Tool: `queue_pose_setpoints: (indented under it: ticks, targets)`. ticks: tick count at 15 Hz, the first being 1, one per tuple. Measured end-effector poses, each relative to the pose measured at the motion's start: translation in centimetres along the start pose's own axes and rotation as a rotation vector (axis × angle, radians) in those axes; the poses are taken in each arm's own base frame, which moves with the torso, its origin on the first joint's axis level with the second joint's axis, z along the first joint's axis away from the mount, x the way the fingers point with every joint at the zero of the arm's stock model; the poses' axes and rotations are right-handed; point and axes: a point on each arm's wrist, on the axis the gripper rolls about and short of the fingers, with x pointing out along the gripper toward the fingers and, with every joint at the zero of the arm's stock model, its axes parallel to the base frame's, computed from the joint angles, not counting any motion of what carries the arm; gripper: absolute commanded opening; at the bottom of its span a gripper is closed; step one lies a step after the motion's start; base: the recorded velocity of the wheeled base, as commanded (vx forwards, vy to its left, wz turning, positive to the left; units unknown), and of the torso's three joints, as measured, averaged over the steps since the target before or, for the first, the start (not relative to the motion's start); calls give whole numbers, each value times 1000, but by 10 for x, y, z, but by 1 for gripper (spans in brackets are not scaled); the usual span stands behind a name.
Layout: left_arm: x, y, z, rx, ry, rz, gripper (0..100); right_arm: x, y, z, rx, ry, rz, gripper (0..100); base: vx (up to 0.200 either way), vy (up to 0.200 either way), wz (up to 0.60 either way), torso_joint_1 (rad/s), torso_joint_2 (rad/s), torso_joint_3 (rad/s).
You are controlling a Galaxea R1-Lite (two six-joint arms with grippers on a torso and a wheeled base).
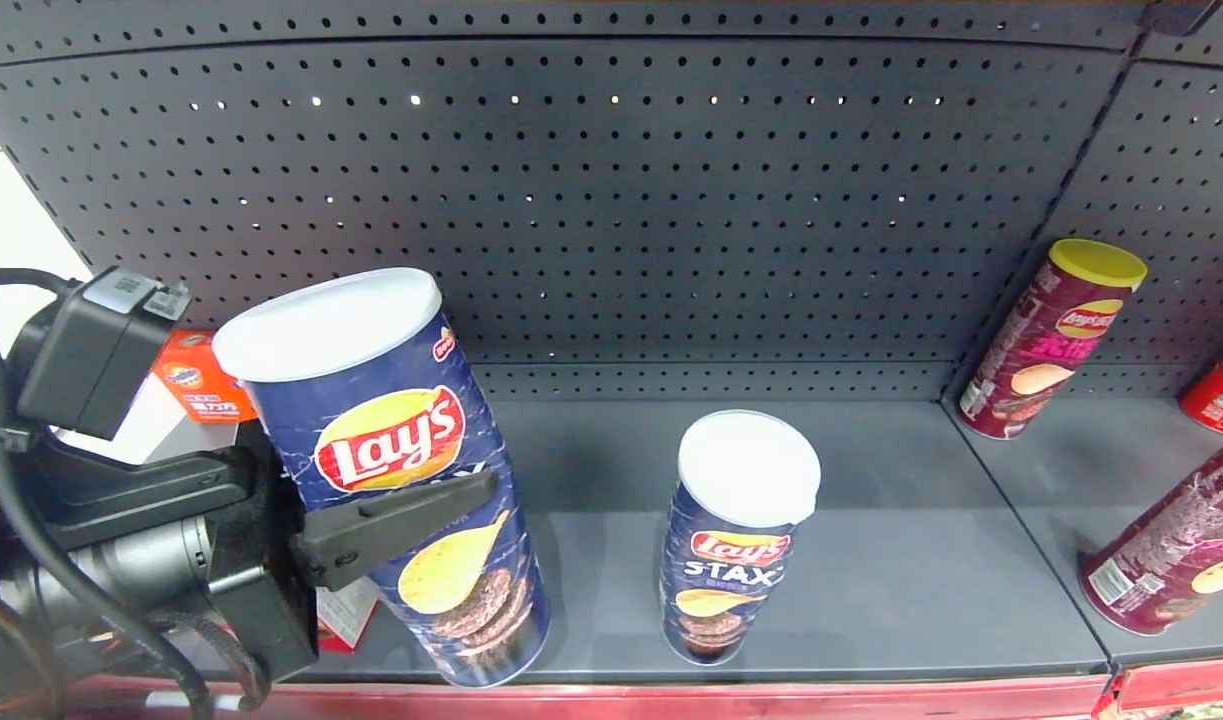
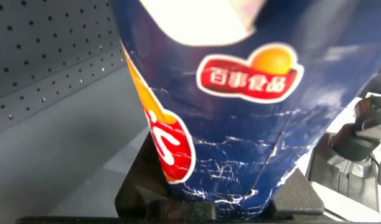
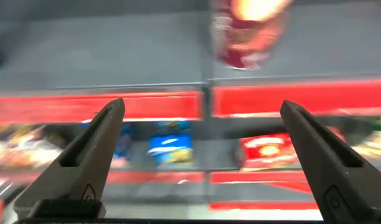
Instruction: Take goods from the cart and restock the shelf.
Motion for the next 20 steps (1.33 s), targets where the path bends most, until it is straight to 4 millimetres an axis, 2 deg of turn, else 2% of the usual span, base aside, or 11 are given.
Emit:
queue_pose_setpoints:
  ticks: [2,8,14,18,20]
  targets:
    - [-3,-1,-3,-1,5,0,0,-6,-1,-7,-17,-20,-69,100,0,0,0,0,0,0]
    - [-8,-5,-4,-1,2,3,0,-13,-1,-11,-63,-109,-7,100,0,0,0,0,0,0]
    - [-10,-7,4,37,-20,-50,0,-14,-1,-11,-62,-122,-7,100,0,0,0,0,0,0]
    - [-9,-6,1,136,-6,-56,0,-14,-1,-11,-62,-121,-6,100,0,0,0,0,0,0]
    - [-9,-6,-2,130,7,-92,0,-14,-1,-11,-62,-121,-7,100,0,0,0,0,0,0]
